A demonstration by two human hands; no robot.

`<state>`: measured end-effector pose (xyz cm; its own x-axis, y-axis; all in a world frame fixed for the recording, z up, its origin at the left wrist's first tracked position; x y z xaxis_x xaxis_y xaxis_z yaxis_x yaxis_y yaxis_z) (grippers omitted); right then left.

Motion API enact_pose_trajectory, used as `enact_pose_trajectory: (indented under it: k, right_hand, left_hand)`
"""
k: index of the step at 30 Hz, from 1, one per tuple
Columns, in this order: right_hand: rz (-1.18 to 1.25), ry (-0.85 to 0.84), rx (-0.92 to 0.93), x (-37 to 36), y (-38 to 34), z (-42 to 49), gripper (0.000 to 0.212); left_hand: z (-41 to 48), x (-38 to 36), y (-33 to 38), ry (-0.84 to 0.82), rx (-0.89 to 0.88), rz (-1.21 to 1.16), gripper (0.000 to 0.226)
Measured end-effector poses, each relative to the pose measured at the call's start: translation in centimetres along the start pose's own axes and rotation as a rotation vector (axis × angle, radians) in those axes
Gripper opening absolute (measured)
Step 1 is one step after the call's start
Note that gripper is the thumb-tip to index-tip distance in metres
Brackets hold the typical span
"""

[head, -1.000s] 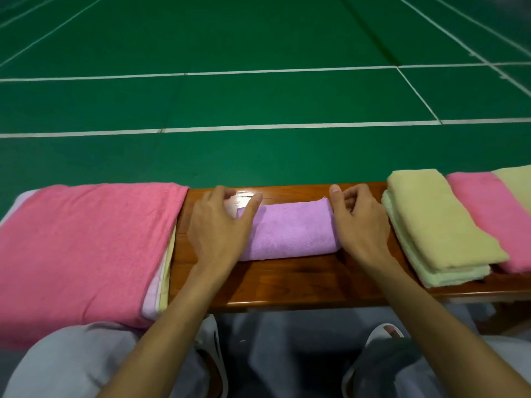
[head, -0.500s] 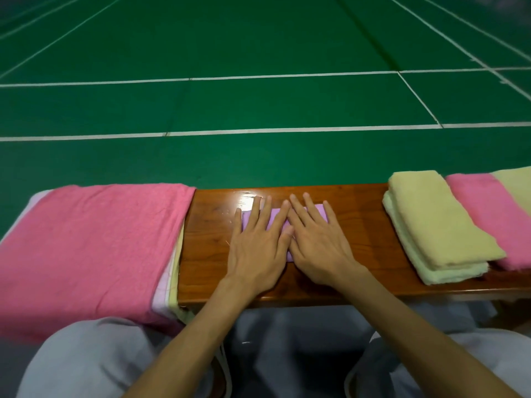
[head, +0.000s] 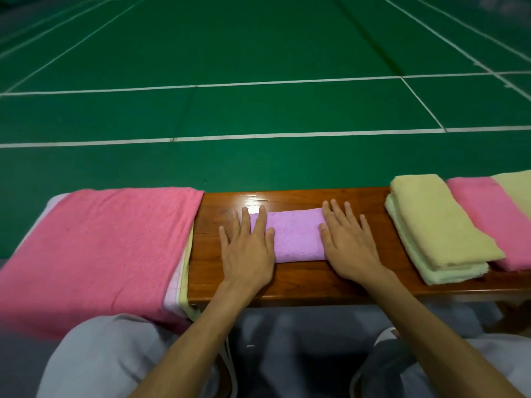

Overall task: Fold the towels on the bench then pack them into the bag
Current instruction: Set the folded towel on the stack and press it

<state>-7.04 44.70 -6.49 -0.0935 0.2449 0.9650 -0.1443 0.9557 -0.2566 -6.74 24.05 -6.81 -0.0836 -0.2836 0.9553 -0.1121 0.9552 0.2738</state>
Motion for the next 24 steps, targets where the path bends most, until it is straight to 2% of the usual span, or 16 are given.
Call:
enact_pose_trajectory:
  k: [2,5,7,9,11,14,17,19,21,24]
  right_hand:
    - [0.036,0.000,0.002,0.1,0.1,0.0,0.070]
    - [0.147,-0.007,0.004,0.8,0.7,0.0,0.067]
    - [0.245,0.127,-0.055,2.3,1.2,0.0,0.065]
    - [0.326,0.249,-0.234,3.7,1.8,-0.3,0.049]
    - [0.333,0.158,-0.355,4.0,2.0,-0.5,0.052]
    - [0.273,0.001,-0.358,3.9,1.2,-0.6,0.051]
    - [0.287,-0.008,-0.350,4.3,1.1,-0.6,0.045]
    - [0.470,0.039,-0.330,4.2,1.5,-0.5,0.045]
    - [0.775,0.064,-0.283,3.9,1.6,-0.7,0.042]
    - [1.204,0.017,-0.244,4.0,0.8,-1.2,0.024]
  left_hand:
    - [0.0,0.3,-0.3,0.034,0.003,-0.038,0.064]
    - [0.1,2.1,-0.9,0.204,0.091,-0.110,0.071]
    - [0.1,3.2,-0.9,0.233,0.170,-0.079,0.076]
    - [0.3,3.3,-1.0,0.156,0.217,-0.008,0.080]
    - [0.8,2.8,-1.0,0.053,0.249,-0.021,0.084]
    - [1.1,2.2,-0.4,-0.071,0.284,-0.148,0.069]
    - [1.0,2.5,0.7,-0.104,0.296,-0.263,0.049]
    - [1.0,2.6,1.1,-0.093,0.293,-0.345,0.040]
    - [1.3,2.5,1.0,-0.133,0.327,-0.562,0.042]
    - [0.9,2.7,0.5,-0.338,0.464,-0.955,0.051]
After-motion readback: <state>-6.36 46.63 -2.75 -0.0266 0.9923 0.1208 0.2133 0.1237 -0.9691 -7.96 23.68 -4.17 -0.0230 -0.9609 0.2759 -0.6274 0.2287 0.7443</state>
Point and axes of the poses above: each hand's wrist, its own z-axis towards the middle knuckle, its own x-axis out of the back of the hand, y = z × x, the point moved 4 cm from there along z, towards the middle knuckle, and after that the axes turned 8 degrees about x, right-handed, at the moved point
